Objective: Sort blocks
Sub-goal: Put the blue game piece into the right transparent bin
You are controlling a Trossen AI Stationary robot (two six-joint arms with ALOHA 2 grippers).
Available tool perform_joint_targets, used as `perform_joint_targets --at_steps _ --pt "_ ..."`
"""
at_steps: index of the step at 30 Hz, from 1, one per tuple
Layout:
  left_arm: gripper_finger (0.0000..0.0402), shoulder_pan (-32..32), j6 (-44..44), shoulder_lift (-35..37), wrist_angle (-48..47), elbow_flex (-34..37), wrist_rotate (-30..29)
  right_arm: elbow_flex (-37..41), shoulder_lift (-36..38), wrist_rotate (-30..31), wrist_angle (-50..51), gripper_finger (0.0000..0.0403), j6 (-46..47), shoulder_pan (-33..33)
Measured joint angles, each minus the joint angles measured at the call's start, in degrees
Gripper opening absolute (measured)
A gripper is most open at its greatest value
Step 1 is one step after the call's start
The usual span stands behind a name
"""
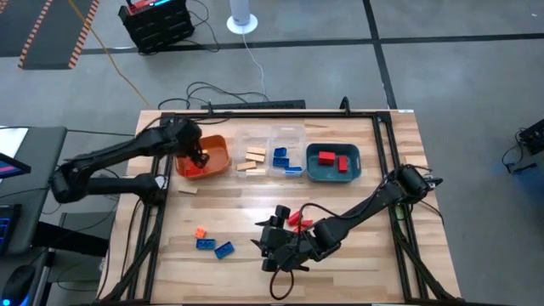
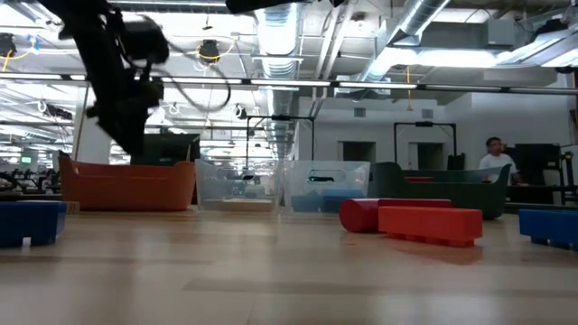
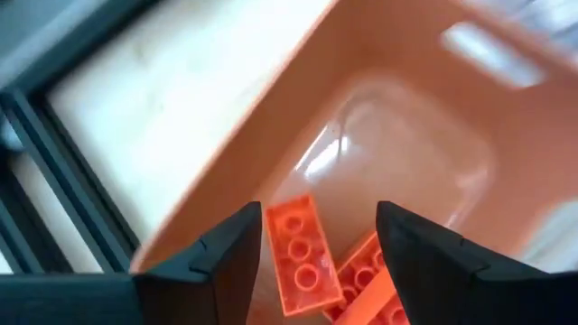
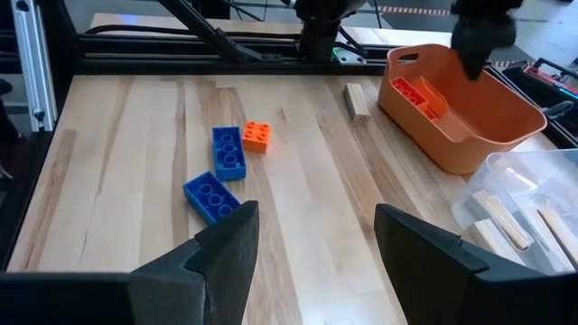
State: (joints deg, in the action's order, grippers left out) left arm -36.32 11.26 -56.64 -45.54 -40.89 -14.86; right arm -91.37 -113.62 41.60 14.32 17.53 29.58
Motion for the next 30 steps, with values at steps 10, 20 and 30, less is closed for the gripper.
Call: perform_joint_targets --at_steps 10,20,30 --pt "0.0214 19.69 -1.16 9.53 -5.73 -0.86 -1.75 -0.02 0.0 0.0 1.95 0.0254 0.45 0.0" --pt "0.0215 48.07 12.23 0.86 -11.08 -0.84 -5.37 -0.02 0.0 -0.65 1.91 0.0254 0.47 -0.17" --pt "0.0215 54.32 11.75 -17.43 -16.67 -1.43 -2.69 -0.02 0.0 -1.28 1.86 0.0254 0.45 -0.48"
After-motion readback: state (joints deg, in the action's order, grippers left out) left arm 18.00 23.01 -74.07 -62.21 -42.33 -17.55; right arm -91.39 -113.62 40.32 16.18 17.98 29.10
